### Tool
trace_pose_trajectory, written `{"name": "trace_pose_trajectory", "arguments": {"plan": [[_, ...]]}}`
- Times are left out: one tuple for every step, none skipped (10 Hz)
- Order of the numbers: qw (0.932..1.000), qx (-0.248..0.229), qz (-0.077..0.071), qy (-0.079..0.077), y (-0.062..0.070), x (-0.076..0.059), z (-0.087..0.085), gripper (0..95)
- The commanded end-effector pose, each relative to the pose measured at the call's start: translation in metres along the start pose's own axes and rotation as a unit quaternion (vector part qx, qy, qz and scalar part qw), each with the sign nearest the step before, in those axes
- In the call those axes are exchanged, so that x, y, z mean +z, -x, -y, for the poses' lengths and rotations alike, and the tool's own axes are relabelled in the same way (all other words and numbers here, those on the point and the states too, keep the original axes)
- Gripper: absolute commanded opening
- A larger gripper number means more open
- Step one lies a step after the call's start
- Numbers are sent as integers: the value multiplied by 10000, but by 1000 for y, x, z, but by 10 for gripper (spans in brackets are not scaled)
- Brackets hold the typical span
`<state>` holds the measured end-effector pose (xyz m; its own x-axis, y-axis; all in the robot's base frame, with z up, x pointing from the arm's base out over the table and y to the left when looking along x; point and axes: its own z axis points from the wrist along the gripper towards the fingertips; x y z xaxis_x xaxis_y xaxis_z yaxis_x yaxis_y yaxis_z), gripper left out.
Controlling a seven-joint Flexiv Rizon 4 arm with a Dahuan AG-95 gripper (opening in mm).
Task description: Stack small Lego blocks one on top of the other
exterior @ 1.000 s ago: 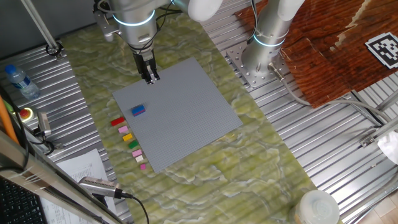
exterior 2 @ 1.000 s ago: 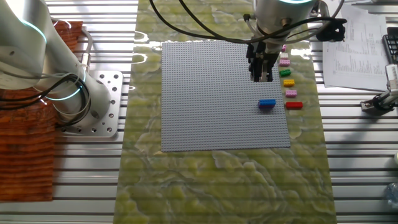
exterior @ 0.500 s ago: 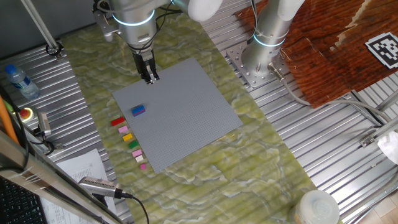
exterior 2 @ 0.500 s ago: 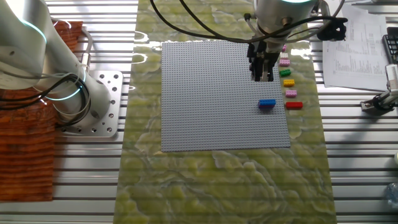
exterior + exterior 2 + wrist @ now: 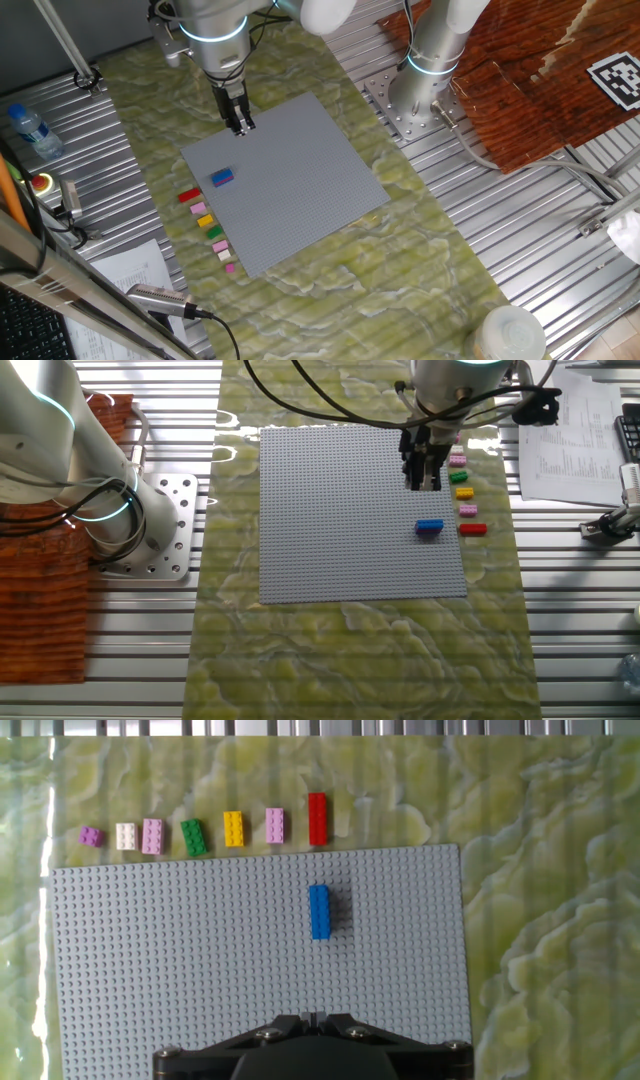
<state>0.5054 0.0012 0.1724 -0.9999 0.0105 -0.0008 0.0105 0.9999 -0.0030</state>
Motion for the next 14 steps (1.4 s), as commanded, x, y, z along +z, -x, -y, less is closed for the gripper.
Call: {"name": "trace_pose_trajectory", "arguments": {"plan": [[10000, -5, -6, -1, 1, 0, 0, 0], [10000, -10, -8, -2, 1, 1, 0, 0], [10000, -10, -8, -3, 1, 1, 0, 0], [10000, -9, -6, -5, 1, 1, 0, 0], [10000, -7, -7, -4, 2, 2, 1, 0], [10000, -5, -7, -2, 2, 2, 1, 0], [10000, 9, -1, -2, 3, 3, 1, 0], [10000, 20, 7, 0, 5, 6, 2, 0], [10000, 13, 27, 2, 10, 12, 4, 0], [10000, 8, 50, 8, 16, 17, 5, 0], [10000, 19, 53, 9, 23, 20, 5, 0], [10000, 34, 51, -5, 31, 23, 4, 0], [10000, 13, 59, -5, 40, 29, 5, 0], [10000, -9, 86, -1, 47, 36, 5, 0]]}}
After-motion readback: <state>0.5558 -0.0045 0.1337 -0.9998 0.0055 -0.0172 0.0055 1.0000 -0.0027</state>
